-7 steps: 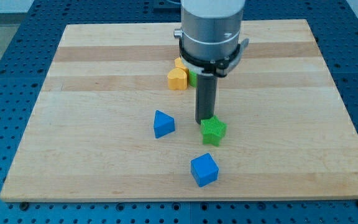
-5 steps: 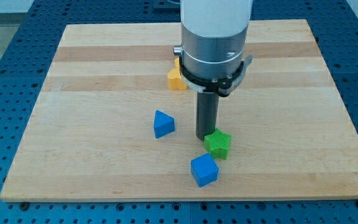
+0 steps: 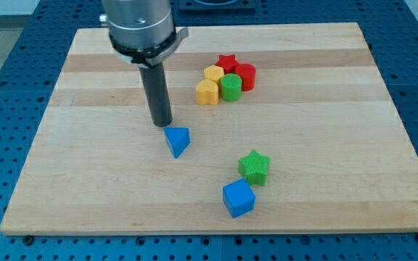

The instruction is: Move the blue triangle to the left of the green star

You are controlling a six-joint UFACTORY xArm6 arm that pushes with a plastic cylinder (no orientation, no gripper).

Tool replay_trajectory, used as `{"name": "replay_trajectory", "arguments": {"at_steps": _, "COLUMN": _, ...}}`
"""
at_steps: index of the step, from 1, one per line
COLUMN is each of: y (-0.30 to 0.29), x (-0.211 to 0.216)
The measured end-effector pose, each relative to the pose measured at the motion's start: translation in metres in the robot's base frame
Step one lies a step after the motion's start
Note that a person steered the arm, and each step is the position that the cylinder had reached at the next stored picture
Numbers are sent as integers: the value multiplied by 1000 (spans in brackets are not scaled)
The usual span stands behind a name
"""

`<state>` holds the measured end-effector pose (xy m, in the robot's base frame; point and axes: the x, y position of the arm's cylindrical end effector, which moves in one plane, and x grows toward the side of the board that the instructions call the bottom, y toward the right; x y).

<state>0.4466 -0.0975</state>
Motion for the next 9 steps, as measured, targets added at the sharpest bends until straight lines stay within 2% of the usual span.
{"name": "replay_trajectory", "arguments": {"at_steps": 2, "y": 21, "x": 67}}
{"name": "replay_trajectory", "arguments": {"at_steps": 3, "y": 50, "x": 86}}
{"name": "replay_trajectory", "arguments": {"at_steps": 5, "y": 59, "x": 94}}
{"name": "replay_trajectory", "arguments": {"at_steps": 6, "y": 25, "x": 55}}
{"name": "replay_trajectory", "arguments": {"at_steps": 9, "y": 81, "x": -55}}
